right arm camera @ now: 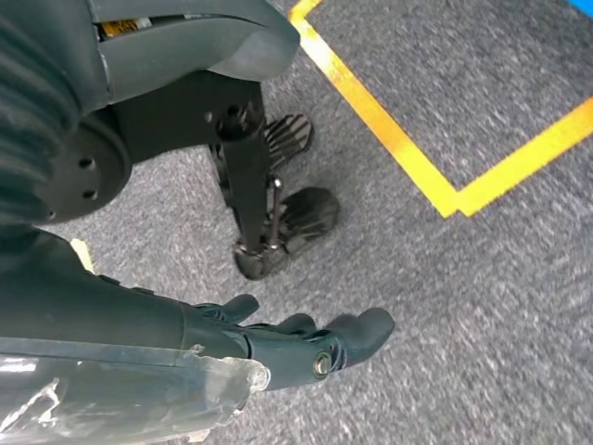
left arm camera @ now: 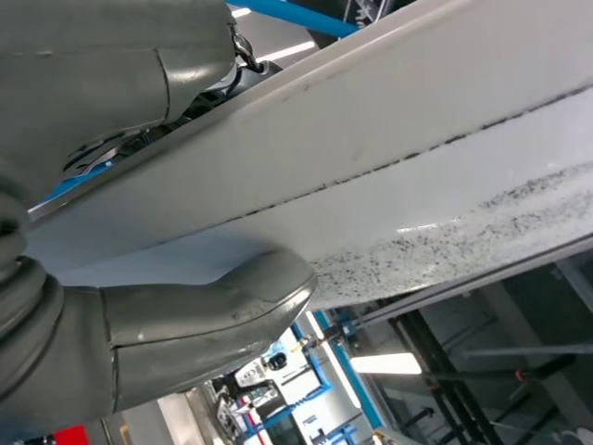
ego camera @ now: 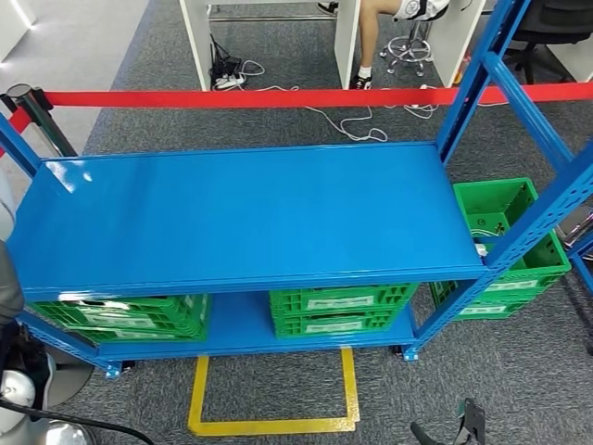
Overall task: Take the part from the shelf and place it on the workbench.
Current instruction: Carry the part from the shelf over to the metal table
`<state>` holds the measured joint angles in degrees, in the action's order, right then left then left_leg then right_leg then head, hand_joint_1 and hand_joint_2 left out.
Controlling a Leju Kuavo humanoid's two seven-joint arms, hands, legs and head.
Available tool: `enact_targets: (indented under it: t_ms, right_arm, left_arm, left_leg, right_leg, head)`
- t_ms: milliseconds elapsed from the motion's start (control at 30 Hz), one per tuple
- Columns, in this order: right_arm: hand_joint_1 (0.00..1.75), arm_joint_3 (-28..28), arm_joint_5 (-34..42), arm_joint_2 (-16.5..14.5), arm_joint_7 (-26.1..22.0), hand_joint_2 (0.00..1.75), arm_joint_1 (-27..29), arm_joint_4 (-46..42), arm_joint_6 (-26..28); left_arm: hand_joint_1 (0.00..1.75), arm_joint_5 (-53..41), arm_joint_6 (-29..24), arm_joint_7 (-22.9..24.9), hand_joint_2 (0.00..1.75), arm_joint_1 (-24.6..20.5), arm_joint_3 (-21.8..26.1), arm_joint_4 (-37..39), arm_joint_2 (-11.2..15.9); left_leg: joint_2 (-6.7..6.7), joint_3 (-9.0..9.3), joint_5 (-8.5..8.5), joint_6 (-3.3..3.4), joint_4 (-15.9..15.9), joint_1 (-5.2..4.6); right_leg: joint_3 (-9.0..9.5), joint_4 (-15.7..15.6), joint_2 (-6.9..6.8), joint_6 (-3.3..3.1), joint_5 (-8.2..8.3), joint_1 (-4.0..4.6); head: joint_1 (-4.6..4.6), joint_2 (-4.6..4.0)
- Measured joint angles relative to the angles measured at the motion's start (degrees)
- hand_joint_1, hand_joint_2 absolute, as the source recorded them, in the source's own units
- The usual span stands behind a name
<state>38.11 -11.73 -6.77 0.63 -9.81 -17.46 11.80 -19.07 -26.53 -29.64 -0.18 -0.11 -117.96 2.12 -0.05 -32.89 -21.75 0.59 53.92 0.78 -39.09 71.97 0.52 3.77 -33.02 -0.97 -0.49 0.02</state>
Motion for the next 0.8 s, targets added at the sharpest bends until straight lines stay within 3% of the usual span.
enact_targets:
  t_ms: [33, 67, 133, 167, 233, 333, 400, 467, 500, 533, 567, 600, 667, 700, 733, 800]
  right_arm:
    - [0.00, 0.0, 0.0, 0.0, 0.0, 1.75, 0.0, 0.0, 0.1]
    - [0.00, 0.0, 0.0, 0.0, 0.0, 1.75, -0.1, 0.0, 0.2]
    - [0.00, 0.0, 0.0, -0.1, 0.0, 1.75, -0.3, 0.0, 0.3]
    - [0.00, 0.0, 0.0, -0.2, 0.0, 1.75, -0.4, 0.0, 0.3]
    - [0.00, 0.0, 0.0, -0.5, 0.0, 1.75, -0.6, 0.0, 0.4]
    - [0.00, 0.0, 0.1, -0.6, 0.0, 1.75, -0.5, 0.0, 0.5]
    - [0.00, 0.0, 0.1, -0.6, 0.0, 1.75, -0.5, 0.0, 0.6]
    - [0.00, 0.0, 0.1, -0.6, -0.1, 1.75, -0.5, 0.0, 0.6]
    - [0.00, 0.0, 0.1, -0.6, 0.0, 1.75, -0.5, 0.0, 0.6]
    - [0.00, 0.0, 0.0, -0.6, 0.0, 1.75, -0.5, 0.0, 0.6]
    - [0.00, 0.0, 0.0, -0.6, 0.0, 1.75, -0.5, 0.0, 0.6]
    - [0.00, 0.0, 0.0, -0.6, 0.0, 1.75, -0.5, 0.0, 0.6]
    - [0.00, 0.0, 0.0, -0.7, 0.0, 1.75, -0.6, 0.0, 0.6]
    - [0.00, 0.0, 0.0, -0.7, 0.0, 1.75, -0.7, 0.0, 0.6]
    - [0.00, 0.0, 0.0, -0.7, 0.0, 1.75, -0.7, 0.0, 0.6]
    - [0.00, 0.0, -0.1, -0.7, 0.1, 1.75, -0.7, 0.0, 0.6]
  left_arm:
    - [1.75, 0.1, -0.1, 0.0, 1.75, 0.0, 0.0, 0.1, -0.1]
    - [1.75, 0.2, -0.1, -0.1, 1.75, 0.0, 0.0, 0.2, -0.1]
    - [1.75, 0.6, -0.1, -0.1, 1.75, 0.0, 0.0, 0.2, -0.2]
    - [1.75, 0.8, -0.2, -0.1, 1.75, -0.1, 0.0, 0.2, -0.2]
    - [1.75, 1.1, -0.2, -0.1, 1.75, -0.1, 0.1, 0.3, -0.2]
    - [1.75, 1.1, -0.3, -0.2, 1.75, 0.0, 0.3, 0.3, -0.3]
    - [1.75, 1.2, -0.3, -0.2, 1.75, 0.0, 0.5, 0.3, -0.3]
    - [1.75, 1.3, -0.3, -0.2, 1.75, -0.1, 0.6, 0.3, -0.3]
    - [1.75, 1.3, -0.4, -0.2, 1.75, 0.0, 0.6, 0.4, -0.3]
    - [1.75, 1.4, -0.4, -0.2, 1.75, 0.0, 0.6, 0.4, -0.3]
    - [1.75, 1.4, -0.4, -0.2, 1.75, 0.0, 0.7, 0.4, -0.3]
    - [1.75, 1.5, -0.4, -0.2, 1.75, 0.0, 0.7, 0.5, -0.3]
    - [1.75, 1.5, -0.4, -0.2, 1.75, -0.1, 0.8, 0.5, -0.3]
    - [1.75, 1.5, -0.4, -0.2, 1.75, -0.2, 0.8, 0.5, -0.3]
    - [1.75, 1.5, -0.4, -0.2, 1.75, -0.2, 0.8, 0.5, -0.3]
    - [1.75, 1.6, -0.5, -0.2, 1.75, -0.2, 0.9, 0.5, -0.3]
  left_leg:
    - [0.01, -0.10, 0.07, -0.17, 0.1, 0.16]
    - [0.01, -0.22, 0.13, -0.47, 0.2, 0.41]
    - [-0.03, -0.67, 0.09, -1.38, 0.8, 0.97]
    - [-0.08, -1.00, 0.03, -1.95, 1.3, 1.09]
    - [-0.26, -1.68, 0.15, -2.88, 2.2, 1.00]
    - [-0.33, -2.49, -0.22, -3.55, 3.1, 1.09]
    - [-0.21, -4.11, -3.99, -3.61, 7.1, 1.03]
    - [-0.17, -6.55, -8.95, -3.39, 14.5, 0.73]
    - [-0.17, -7.30, -10.37, -3.18, 17.5, 0.57]
    - [-0.17, -7.30, -10.70, -2.87, 19.0, 0.40]
    - [-0.17, -6.36, -10.04, -2.42, 18.6, 0.16]
    - [-0.17, -4.42, -8.71, -1.82, 16.2, -0.17]
    - [-0.15, 0.72, -6.90, -0.50, 8.9, -0.94]
    - [-0.16, 2.58, -6.64, -0.19, 5.9, -1.26]
    - [-0.15, 3.54, -6.71, -0.06, 4.0, -1.50]
    - [-0.14, 3.41, -6.12, -0.18, 2.9, -1.64]
  right_leg:
    - [-0.06, 0.6, -0.03, 0.33, 0.31, -0.21]
    - [0.97, -1.0, -0.07, 0.72, 1.61, -0.44]
    - [5.06, -8.1, -0.11, 1.74, 4.50, -0.97]
    - [6.65, -10.7, 0.09, 1.78, 5.38, -1.09]
    - [7.50, -12.4, 0.56, 0.90, 5.20, -1.07]
    - [6.21, -11.5, 0.74, -1.19, 5.69, -0.98]
    - [5.25, -11.5, 0.67, -2.23, 6.44, -0.84]
    - [4.15, -11.5, 0.55, -2.90, 7.27, -0.47]
    - [3.57, -11.5, 0.48, -3.10, 7.69, -0.22]
    - [2.97, -11.5, 0.42, -3.22, 8.13, 0.05]
    - [2.38, -11.5, 0.40, -3.28, 8.59, 0.31]
    - [1.84, -11.5, 0.40, -3.30, 9.05, 0.54]
    - [1.05, -11.5, 0.42, -3.19, 9.95, 0.83]
    - [0.79, -11.5, 0.41, -3.03, 10.44, 0.89]
    - [0.61, -11.7, 0.39, -2.77, 10.94, 0.85]
    - [0.42, -12.2, 0.36, -2.06, 11.99, 0.74]
  head:
    - [0.01, 0.00]
    - [0.01, 0.00]
    - [0.03, 0.00]
    - [0.11, 0.00]
    - [0.25, 0.00]
    - [0.18, 0.00]
    - [0.02, 0.00]
    - [-0.11, 0.00]
    - [-0.15, 0.00]
    - [-0.15, 0.00]
    - [-0.15, 0.00]
    - [-0.15, 0.00]
    - [-0.12, 0.00]
    - [-0.09, 0.00]
    - [-0.12, 0.00]
    - [-0.15, 0.00]
